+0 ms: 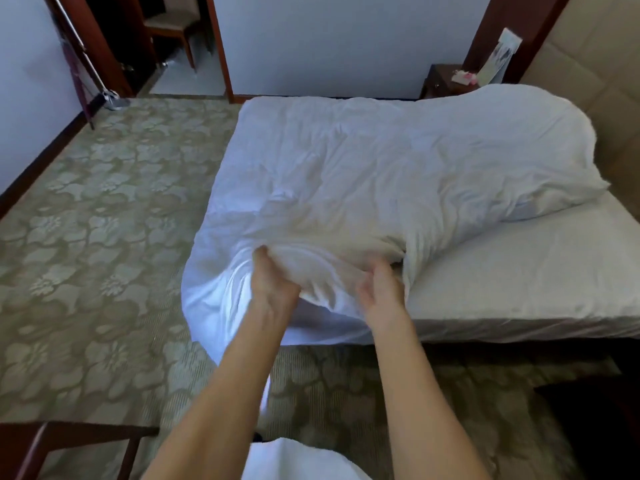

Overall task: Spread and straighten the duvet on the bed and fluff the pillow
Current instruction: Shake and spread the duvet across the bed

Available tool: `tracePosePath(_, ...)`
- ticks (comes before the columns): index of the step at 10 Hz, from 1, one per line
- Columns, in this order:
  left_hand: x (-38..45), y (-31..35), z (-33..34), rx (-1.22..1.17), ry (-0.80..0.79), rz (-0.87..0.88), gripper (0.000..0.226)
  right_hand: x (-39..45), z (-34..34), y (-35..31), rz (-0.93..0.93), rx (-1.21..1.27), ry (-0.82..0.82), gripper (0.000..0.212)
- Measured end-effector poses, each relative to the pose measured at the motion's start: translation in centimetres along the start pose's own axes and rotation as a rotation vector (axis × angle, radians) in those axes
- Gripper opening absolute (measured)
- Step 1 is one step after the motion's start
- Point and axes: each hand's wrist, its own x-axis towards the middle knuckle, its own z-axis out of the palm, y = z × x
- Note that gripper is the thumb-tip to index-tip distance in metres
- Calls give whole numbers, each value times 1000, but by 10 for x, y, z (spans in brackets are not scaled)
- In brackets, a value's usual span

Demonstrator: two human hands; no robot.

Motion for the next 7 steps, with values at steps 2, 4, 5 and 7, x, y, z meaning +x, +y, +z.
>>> tracePosePath(2,-41,29,-36,129,-185,-147,56,37,-60,25,210,-42,-16,81)
tracePosePath(4,-13,38,-16,12,-125,-130,47,40,-30,-19,2,34,-61,42)
tracePosePath(5,6,8,24,56,-248,-87,52,45,-7,-72,-214,178,-194,42)
tracePosePath(7,31,-83,112,414,-415,-495,84,81,52,-112,-449,17,-5,60)
